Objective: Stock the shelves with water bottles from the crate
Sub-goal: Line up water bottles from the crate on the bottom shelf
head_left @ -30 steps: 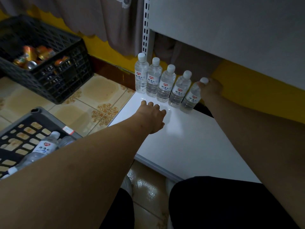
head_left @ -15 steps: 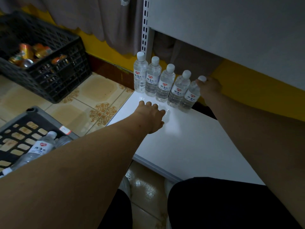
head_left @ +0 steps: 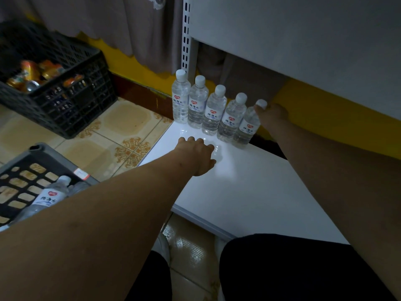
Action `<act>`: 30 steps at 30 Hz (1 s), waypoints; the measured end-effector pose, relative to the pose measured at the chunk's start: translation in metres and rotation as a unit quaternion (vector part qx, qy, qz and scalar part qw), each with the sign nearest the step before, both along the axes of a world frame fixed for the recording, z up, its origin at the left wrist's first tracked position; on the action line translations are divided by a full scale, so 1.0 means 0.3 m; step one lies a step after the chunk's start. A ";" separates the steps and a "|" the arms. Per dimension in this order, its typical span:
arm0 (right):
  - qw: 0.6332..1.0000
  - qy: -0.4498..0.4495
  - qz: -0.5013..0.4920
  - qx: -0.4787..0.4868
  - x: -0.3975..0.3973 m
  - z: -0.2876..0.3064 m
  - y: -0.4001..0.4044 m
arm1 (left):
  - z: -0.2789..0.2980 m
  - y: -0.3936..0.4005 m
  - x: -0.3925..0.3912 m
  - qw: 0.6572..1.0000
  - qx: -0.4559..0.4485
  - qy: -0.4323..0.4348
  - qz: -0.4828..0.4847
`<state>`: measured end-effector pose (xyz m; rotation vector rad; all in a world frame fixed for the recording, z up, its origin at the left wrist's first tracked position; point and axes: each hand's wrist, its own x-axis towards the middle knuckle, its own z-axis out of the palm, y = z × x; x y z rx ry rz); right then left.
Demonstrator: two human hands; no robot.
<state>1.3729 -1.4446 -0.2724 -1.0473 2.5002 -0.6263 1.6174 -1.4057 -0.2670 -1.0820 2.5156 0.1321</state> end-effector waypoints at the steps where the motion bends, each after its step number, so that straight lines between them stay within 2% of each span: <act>1: 1.000 0.024 -0.006 0.003 0.007 0.009 0.009 | 0.003 0.001 -0.004 1.000 0.010 0.010 0.011; 5: 0.990 0.122 -0.064 -0.043 0.048 0.064 0.046 | 0.032 0.017 -0.011 0.999 0.038 0.016 0.028; 7: 0.982 0.168 -0.040 -0.073 0.092 0.121 0.054 | 0.083 0.021 -0.016 0.998 0.048 0.015 0.040; 12: 0.975 0.137 0.146 -0.098 0.319 0.344 0.096 | 0.316 0.054 0.045 0.984 0.073 0.138 0.080; 14: 0.962 0.131 0.221 -0.097 0.433 0.440 0.129 | 0.368 0.070 0.115 0.983 0.097 0.117 0.100; 16: 0.952 0.067 0.290 -0.079 0.573 0.522 0.180 | 0.378 0.093 0.227 0.979 0.130 0.082 0.133; 18: 0.933 0.051 0.352 -0.060 0.721 0.573 0.229 | 0.356 0.135 0.379 0.962 0.164 0.110 0.187; 21: 0.906 0.068 0.417 -0.025 0.939 0.587 0.303 | 0.267 0.269 0.649 0.914 0.182 0.228 0.283; 23: 0.880 0.075 0.469 0.010 1.086 0.572 0.353 | 0.167 0.400 0.833 0.870 0.180 0.275 0.368; 27: 0.816 0.091 0.566 0.080 1.364 0.519 0.464 | -0.038 0.684 1.104 0.786 0.138 0.266 0.541; 30: 0.736 0.127 0.648 0.148 1.516 0.438 0.548 | -0.179 0.844 1.185 0.692 0.181 0.252 0.652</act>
